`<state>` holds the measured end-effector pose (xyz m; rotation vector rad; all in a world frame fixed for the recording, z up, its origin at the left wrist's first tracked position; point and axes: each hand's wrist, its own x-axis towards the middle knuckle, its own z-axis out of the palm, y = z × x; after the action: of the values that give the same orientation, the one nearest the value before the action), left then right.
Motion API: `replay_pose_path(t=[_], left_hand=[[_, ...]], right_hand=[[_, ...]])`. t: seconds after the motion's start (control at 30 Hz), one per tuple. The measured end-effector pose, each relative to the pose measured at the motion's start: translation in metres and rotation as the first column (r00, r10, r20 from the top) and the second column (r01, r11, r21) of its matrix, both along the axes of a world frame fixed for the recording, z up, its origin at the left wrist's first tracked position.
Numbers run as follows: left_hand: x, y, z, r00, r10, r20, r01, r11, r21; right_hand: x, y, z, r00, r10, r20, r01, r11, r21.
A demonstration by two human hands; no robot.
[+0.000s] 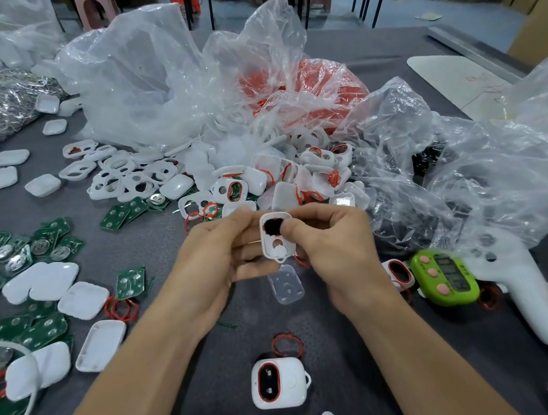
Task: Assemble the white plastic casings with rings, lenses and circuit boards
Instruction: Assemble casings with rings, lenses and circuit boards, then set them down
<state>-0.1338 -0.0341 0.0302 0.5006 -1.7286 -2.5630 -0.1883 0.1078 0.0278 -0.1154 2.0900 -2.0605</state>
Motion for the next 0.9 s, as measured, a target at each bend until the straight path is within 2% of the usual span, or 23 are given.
replay_pose_path(t=[0.07, 0.13, 0.3, 0.43, 0.57, 0.7, 0.77, 0.9], left_hand=[[0.000, -0.007, -0.002, 0.989, -0.147, -0.004, 0.147, 0.987, 0.062], [0.002, -0.012, -0.005, 0.975, -0.220, -0.024, 0.221, 0.967, 0.129], [0.003, -0.017, -0.008, 0.956, -0.289, -0.052, 0.294, 0.934, 0.203], [0.003, -0.017, -0.009, 0.950, -0.306, -0.064, 0.313, 0.923, 0.226], [0.002, -0.016, -0.008, 0.955, -0.289, -0.063, 0.295, 0.919, 0.262], [0.001, -0.016, -0.007, 0.958, -0.279, -0.060, 0.284, 0.910, 0.300], [0.000, -0.016, -0.007, 0.963, -0.263, -0.061, 0.269, 0.911, 0.312], [-0.002, -0.016, -0.008, 0.972, -0.225, -0.065, 0.234, 0.927, 0.293]], right_hand=[[-0.003, 0.002, 0.001, 0.999, 0.011, 0.046, -0.008, 0.999, -0.053], [-0.005, 0.005, 0.002, 0.997, 0.053, 0.061, -0.047, 0.995, -0.092], [-0.006, 0.012, 0.004, 0.970, 0.231, 0.071, -0.224, 0.970, -0.095], [-0.006, 0.013, 0.004, 0.971, 0.232, 0.056, -0.231, 0.973, -0.026], [-0.006, 0.011, 0.001, 0.988, 0.153, -0.030, -0.147, 0.978, 0.147], [-0.009, 0.015, 0.004, 0.984, 0.027, -0.175, 0.000, 0.988, 0.152], [-0.011, 0.020, 0.009, 0.959, 0.052, -0.278, 0.003, 0.981, 0.192], [-0.006, 0.026, 0.013, 0.900, 0.206, -0.383, -0.047, 0.922, 0.385]])
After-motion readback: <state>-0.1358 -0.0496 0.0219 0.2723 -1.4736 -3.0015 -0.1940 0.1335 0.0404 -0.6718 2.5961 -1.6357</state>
